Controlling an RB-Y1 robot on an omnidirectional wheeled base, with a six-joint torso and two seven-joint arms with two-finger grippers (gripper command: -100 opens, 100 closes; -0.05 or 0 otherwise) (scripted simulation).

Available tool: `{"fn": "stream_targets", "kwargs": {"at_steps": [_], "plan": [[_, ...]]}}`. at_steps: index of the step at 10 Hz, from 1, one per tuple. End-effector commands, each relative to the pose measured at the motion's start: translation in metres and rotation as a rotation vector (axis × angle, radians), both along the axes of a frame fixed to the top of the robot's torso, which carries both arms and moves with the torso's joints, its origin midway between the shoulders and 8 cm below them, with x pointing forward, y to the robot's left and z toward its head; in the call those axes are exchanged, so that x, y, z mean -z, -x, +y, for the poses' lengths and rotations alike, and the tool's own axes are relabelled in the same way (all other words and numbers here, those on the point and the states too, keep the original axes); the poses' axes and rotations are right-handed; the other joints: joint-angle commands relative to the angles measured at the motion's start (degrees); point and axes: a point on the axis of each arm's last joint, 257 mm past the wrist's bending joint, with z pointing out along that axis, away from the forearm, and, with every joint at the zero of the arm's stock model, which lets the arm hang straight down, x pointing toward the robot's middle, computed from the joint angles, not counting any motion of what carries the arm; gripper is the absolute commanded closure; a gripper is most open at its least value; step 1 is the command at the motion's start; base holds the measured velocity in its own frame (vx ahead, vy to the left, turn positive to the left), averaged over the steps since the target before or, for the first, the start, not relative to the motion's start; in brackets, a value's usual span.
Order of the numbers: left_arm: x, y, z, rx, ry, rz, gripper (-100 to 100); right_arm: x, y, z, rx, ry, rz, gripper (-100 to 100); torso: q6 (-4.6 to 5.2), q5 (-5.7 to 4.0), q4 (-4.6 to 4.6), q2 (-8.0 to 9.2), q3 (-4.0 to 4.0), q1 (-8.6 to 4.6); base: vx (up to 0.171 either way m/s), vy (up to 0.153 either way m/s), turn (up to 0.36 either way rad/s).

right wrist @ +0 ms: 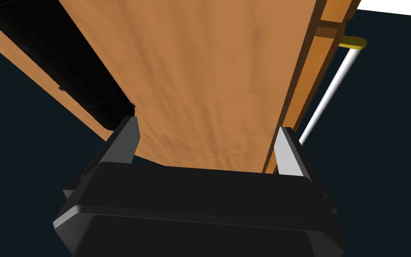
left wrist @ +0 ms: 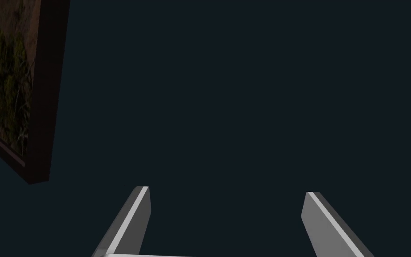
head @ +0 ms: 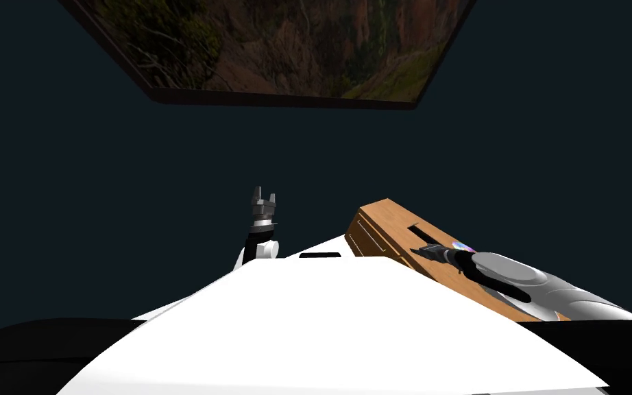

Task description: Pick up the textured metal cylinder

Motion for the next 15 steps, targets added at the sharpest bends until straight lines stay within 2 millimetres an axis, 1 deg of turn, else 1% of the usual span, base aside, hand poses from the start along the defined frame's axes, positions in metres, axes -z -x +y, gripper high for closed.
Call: {"fn": "stream_targets", "kwargs": {"at_steps": [1, 3, 5, 6, 7, 8, 11, 12, 13, 15], "plan": [[0.0, 0.0, 0.0, 0.0, 0.0, 0.0, 0, 0.0, 0.027, -0.024, 0.019, 0.04, 0.076, -100, 0.0, 0.0, 0.0, 0.0, 0.0, 0.0, 0.059, -0.118, 0.299], [0.0, 0.0, 0.0, 0.0, 0.0, 0.0, 0, 0.0, 0.063, -0.049, 0.043, 0.079, 0.169, -100, 0.0, -0.09, -0.04, -0.18, -0.11, -0.41, 0.083, -0.166, 0.235], [0.0, 0.0, 0.0, 0.0, 0.0, 0.0, 0, 0.0, 0.063, -0.049, 0.043, 0.079, 0.169, -100, 0.06, -0.07, -0.04, -0.15, -0.09, -0.22, 0.035, -0.071, 0.033], [0.0, 0.0, 0.0, 0.0, 0.0, 0.0, 0, 0.001, 0.094, -0.065, 0.065, 0.098, 0.245, -100, 0.07, -0.02, -0.01, -0.03, -0.02, 0.03, 0.047, -0.08, 0.266], [0.0, 0.0, 0.0, 0.0, 0.0, 0.0, 0, 0.001, 0.094, -0.065, 0.065, 0.098, 0.245, -100, -0.01, -0.02, -0.02, -0.1, -0.06, -0.08, 0.043, -0.102, 0.148], [0.0, 0.0, 0.0, 0.0, 0.0, 0.0, 0, 0.004, 0.118, -0.071, 0.081, 0.102, 0.299, -100, 0.05, -0.04, -0.03, -0.1, -0.07, -0.12, 0.044, -0.104, 0.131], [0.0, 0.0, 0.0, 0.0, 0.0, 0.0, 0, 0.005, 0.116, -0.069, 0.083, 0.101, 0.294, -100, 0.08, -0.02, 0.0, 0.01, 0.0, 0.05, 0.013, -0.049, 0.021], [0.0, 0.0, 0.0, 0.0, 0.0, 0.0, 0, 0.005, 0.117, -0.069, 0.081, 0.101, 0.296, 0, 0.07, 0.01, 0.01, 0.05, 0.02, 0.18, 0.0, 0.0, 0.0], [0.0, 0.0, 0.0, 0.0, 0.0, 0.0, 0, 0.016, 0.124, -0.066, 0.089, 0.099, 0.292, -100, 0.07, 0.03, 0.01, 0.06, 0.03, 0.24, 0.007, -0.033, 0.06], [0.0, 0.0, 0.0, 0.0, 0.0, 0.0, 0, 0.027, 0.131, -0.062, 0.097, 0.098, 0.289, -100, 0.07, -0.01, 0.0, 0.02, 0.01, 0.09, 0.021, -0.053, 0.055]]}}
